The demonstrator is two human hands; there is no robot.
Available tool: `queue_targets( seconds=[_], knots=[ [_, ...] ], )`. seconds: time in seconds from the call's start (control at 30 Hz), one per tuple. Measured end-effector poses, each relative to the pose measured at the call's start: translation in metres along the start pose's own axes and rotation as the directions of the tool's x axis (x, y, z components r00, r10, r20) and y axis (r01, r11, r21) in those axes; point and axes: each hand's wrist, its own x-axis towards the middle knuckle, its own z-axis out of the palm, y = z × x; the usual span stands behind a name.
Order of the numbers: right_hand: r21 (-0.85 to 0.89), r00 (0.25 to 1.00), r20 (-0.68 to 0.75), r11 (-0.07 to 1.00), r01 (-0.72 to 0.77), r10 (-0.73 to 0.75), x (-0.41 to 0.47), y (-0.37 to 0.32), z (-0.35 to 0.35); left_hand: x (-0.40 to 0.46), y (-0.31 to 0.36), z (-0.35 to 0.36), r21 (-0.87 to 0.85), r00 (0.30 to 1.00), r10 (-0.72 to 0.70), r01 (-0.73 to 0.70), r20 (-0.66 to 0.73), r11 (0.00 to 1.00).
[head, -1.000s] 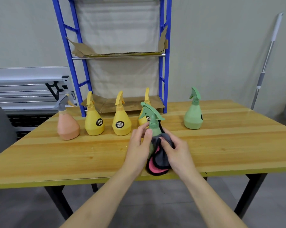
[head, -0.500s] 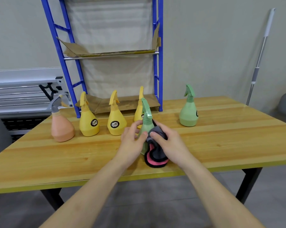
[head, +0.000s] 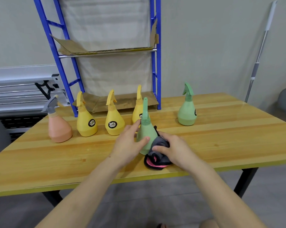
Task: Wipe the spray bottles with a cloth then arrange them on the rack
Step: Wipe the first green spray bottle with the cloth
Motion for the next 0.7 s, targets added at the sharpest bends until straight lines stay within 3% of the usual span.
queue_targets(
  seconds=[0.07,0.27,0.43,0.53,0.63,0.7],
  knots=[
    [-0.087,0.999,-0.038,0.996,-0.032,0.029,-0.002,0.0,0.004,0.003,0.002,0.0,0.008,1.0,-0.013,0.013,0.01,1.0],
    [-0.021,0.989,-0.138,0.999,-0.047,0.044,-0.001,0.009,-0.026,0.019,0.01,0.016,0.181,1.0,0.011,-0.014,0.018,0.983],
    [-0.037,0.952,-0.289,0.993,-0.113,0.097,0.007,0.021,-0.06,0.045,0.027,0.04,0.196,1.0,0.005,-0.005,0.001,0.981],
    [-0.032,0.919,-0.391,0.997,-0.07,0.052,0.014,0.022,-0.081,0.063,0.036,0.052,0.188,0.999,-0.027,0.033,-0.035,0.982],
    [-0.209,0.838,-0.539,0.977,-0.037,-0.083,0.018,0.019,-0.095,0.082,0.045,0.061,0.201,0.998,-0.05,0.057,-0.036,0.978],
    [-0.355,0.833,-0.532,0.933,-0.053,-0.155,0.019,0.026,-0.097,0.094,0.049,0.067,0.193,0.998,-0.057,0.062,-0.033,0.979]
  ],
)
